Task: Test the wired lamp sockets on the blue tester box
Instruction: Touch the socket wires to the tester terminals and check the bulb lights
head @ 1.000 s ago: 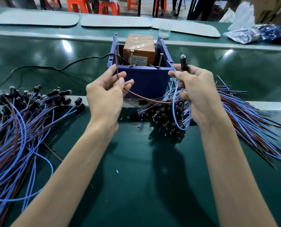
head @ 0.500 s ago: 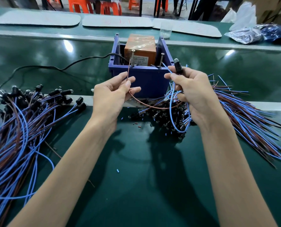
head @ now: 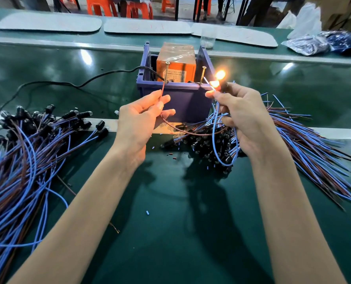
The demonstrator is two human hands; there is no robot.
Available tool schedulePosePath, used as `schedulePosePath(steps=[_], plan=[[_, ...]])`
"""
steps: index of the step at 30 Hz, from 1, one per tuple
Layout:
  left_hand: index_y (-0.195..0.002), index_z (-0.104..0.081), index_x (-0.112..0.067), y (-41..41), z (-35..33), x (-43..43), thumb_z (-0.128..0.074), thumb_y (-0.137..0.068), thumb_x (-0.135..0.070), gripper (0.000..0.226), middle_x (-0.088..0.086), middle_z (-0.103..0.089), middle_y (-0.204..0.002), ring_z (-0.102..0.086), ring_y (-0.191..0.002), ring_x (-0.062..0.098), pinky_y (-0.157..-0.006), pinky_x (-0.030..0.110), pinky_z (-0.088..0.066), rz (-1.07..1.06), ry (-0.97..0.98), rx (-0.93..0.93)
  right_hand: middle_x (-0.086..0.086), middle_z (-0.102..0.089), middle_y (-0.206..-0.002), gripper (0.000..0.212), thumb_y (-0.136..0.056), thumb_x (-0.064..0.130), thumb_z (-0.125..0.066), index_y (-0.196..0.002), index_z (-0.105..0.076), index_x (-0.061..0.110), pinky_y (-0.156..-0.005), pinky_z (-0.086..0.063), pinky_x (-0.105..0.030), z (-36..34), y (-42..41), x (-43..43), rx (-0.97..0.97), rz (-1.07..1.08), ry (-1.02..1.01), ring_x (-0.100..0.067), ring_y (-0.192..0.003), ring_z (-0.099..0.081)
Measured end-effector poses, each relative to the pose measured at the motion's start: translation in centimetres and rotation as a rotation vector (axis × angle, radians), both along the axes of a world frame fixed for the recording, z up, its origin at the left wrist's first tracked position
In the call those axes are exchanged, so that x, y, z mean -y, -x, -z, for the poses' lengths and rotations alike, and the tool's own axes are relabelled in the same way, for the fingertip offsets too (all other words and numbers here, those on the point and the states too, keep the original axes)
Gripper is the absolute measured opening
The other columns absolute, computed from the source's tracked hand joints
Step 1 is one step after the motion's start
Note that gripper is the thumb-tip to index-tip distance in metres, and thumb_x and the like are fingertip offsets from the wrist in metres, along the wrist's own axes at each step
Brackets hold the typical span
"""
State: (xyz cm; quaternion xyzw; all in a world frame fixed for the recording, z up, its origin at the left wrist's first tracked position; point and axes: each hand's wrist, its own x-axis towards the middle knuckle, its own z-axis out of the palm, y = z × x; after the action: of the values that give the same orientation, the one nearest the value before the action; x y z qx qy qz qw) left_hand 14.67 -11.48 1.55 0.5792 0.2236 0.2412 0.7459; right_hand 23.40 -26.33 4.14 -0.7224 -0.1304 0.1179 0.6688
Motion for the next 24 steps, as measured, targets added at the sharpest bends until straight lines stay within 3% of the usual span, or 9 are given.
schedulePosePath(steps=[8, 12, 24], plan=[[-0.125, -0.060, -0.005, -0.02, 0.09, -0.02, -0.054, -0.095, 0.001, 0.031, -0.007, -0.072, -0.095, -0.071, -0.074, 0.008, -0.064, 0.012, -0.052, 0.011, 0.008, -0.008, 0.016, -0.062, -0.064, 0.016, -0.093, 0.003, -0.055, -0.090, -0.067, 0.014, -0.039, -0.028, -0.010, -0.20, 0.15, -0.02, -0.014, -0.002, -0.016, -0.002, -0.049, -0.040], [-0.121, -0.063, -0.007, -0.02, 0.15, 0.03, -0.054, -0.094, 0.001, 0.030, -0.006, -0.072, -0.094, -0.070, -0.071, 0.007, -0.065, 0.012, -0.052, 0.015, 0.019, -0.009, 0.010, -0.064, -0.076, 0.018, -0.094, 0.003, -0.053, -0.090, -0.067, 0.015, -0.039, -0.028, -0.010, -0.23, 0.13, -0.04, -0.011, -0.013, -0.014, -0.002, -0.050, -0.040], [-0.120, -0.063, -0.009, 0.01, 0.04, -0.17, -0.053, -0.095, 0.001, 0.029, -0.008, -0.073, -0.091, -0.069, -0.067, 0.006, -0.065, 0.013, -0.052, 0.032, 0.008, -0.024, 0.018, -0.064, -0.065, 0.018, -0.094, 0.006, -0.055, -0.090, -0.068, 0.017, -0.040, -0.030, -0.009, -0.12, 0.21, -0.16, 0.009, -0.011, 0.012, 0.001, -0.046, -0.043]])
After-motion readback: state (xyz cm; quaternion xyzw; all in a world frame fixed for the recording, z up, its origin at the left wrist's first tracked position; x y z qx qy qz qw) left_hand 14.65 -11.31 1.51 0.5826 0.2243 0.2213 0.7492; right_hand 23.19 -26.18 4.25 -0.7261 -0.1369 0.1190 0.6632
